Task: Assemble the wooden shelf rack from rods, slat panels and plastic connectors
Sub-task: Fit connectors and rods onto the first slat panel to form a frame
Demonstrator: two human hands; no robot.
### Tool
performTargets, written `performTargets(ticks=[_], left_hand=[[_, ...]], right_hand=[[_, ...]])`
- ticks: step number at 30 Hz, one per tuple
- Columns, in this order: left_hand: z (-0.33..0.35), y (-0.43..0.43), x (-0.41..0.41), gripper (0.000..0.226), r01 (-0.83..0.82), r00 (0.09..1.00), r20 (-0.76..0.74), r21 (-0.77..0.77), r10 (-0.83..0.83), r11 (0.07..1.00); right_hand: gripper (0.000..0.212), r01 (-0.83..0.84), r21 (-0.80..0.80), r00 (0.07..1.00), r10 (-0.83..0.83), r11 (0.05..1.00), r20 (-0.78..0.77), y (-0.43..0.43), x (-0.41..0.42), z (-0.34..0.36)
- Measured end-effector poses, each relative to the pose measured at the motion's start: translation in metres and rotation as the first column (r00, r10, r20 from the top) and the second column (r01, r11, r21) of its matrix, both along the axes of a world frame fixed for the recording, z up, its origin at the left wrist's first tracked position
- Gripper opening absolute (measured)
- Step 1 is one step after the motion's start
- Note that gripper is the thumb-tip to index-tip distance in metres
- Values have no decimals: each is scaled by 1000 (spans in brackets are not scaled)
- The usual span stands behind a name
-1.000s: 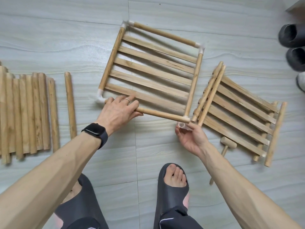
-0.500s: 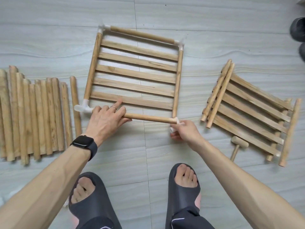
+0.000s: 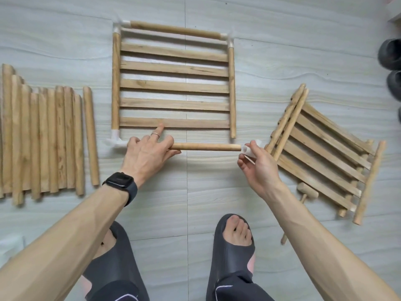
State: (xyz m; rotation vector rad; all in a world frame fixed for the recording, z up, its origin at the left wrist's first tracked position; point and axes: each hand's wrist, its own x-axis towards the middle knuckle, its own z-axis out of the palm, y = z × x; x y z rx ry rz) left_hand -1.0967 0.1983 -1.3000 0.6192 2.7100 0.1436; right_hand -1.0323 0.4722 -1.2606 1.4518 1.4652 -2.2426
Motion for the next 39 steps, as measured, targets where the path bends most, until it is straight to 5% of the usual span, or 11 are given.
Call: performTargets(ticks=[4, 8, 13, 16, 19, 22, 27, 30, 35, 39], left_hand=[[-1, 2, 1, 50, -28, 1000, 1, 3, 28, 1000], [-2, 5, 7, 41, -61, 998, 1, 2, 61, 998], [-6, 7, 14, 32, -132, 990, 49, 40, 130, 990], [-7, 12, 13, 37, -116, 991, 72, 51, 112, 992], [-1, 20, 3, 46, -161, 986, 61, 112, 155, 981], [0, 25, -20, 44, -126, 985, -106, 81, 134, 989], [-5, 34, -44, 37, -156, 986, -40, 75, 159, 985], [-4, 41, -49, 29, -145, 988, -44, 114, 150, 983], [2, 42, -57, 24, -190, 981, 36, 315, 189, 930], [9, 47, -57, 24, -213, 977, 88, 350, 194, 912]], right_hand=[[20, -94, 125, 995, 97, 988, -17, -5, -9, -2], [16, -332, 378, 939, 343, 864, 40, -19, -6, -11], [10, -344, 140, 934, 324, 928, 149, -25, -14, -17], [30, -288, -17, 927, 283, 957, 246, -24, -16, -18], [47, -259, 26, 924, 239, 966, 299, -23, -24, -21], [31, -150, -60, 954, 161, 987, 253, -18, -29, -23], [13, -50, -386, 958, 154, 921, 244, -10, -20, -19], [36, -49, -446, 971, 148, 894, 189, -7, -18, -18], [8, -158, -470, 985, 172, 868, -14, 11, -24, -9], [42, -314, -373, 946, 319, 873, -50, 15, -37, 10]])
